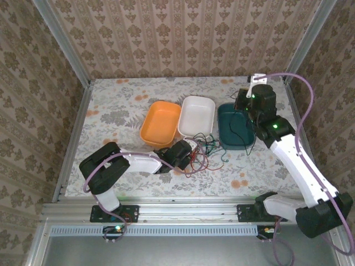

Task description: Untangle the cables

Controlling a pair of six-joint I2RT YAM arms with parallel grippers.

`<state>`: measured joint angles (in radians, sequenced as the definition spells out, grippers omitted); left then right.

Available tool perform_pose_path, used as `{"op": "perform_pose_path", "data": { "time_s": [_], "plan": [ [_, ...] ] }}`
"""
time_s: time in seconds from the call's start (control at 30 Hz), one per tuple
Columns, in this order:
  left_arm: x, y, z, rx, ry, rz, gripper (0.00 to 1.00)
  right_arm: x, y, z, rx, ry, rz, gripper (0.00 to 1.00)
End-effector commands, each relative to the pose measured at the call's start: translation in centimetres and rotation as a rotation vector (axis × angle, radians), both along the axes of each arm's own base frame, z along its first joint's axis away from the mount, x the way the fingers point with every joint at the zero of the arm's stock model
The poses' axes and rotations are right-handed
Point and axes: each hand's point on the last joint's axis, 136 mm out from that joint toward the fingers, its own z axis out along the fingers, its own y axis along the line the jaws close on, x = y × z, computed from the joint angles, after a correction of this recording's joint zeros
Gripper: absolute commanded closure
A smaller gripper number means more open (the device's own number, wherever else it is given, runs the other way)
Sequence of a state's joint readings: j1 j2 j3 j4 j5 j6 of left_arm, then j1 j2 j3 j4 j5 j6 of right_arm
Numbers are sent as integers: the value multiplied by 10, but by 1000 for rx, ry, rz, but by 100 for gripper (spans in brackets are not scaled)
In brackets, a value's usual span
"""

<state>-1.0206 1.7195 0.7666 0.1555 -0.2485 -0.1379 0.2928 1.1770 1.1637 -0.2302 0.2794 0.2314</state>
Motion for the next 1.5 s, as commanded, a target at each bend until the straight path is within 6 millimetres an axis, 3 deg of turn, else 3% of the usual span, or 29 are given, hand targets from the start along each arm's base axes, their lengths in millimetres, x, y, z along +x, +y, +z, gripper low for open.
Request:
{"op": "perform_pose_path", "data": {
  "time_s": [0.0,0.1,0.27,0.47,0.6,0.67,0.83,1.03,1.27,1.47],
  "plan": [
    [-27,45,-52,221,137,-8,100,29,5,9,14,-86,-28,100],
    [-28,46,-53,223,141,-4,100,51,12,6,30,-111,-26,100],
    [-30,47,-55,230,148,-4,100,87,16,17,33,-173,-68,100],
    [-30,47,-57,237,160,-7,100,121,4,26,15,-255,-203,100],
    [-29,47,-59,239,171,-5,100,132,-7,11,13,-267,-318,100],
    [-29,48,-59,239,175,-3,100,135,-1,0,-39,-274,-338,100],
    [-27,49,-58,236,173,2,100,130,4,-36,-144,-194,-349,100],
    [-27,50,-59,229,173,8,100,101,2,-90,-173,16,-276,100],
    [-26,49,-57,219,165,6,100,62,-14,-157,-65,202,-231,100],
    [-27,49,-55,216,160,7,100,59,-4,-191,17,289,-111,100]
  ]
}}
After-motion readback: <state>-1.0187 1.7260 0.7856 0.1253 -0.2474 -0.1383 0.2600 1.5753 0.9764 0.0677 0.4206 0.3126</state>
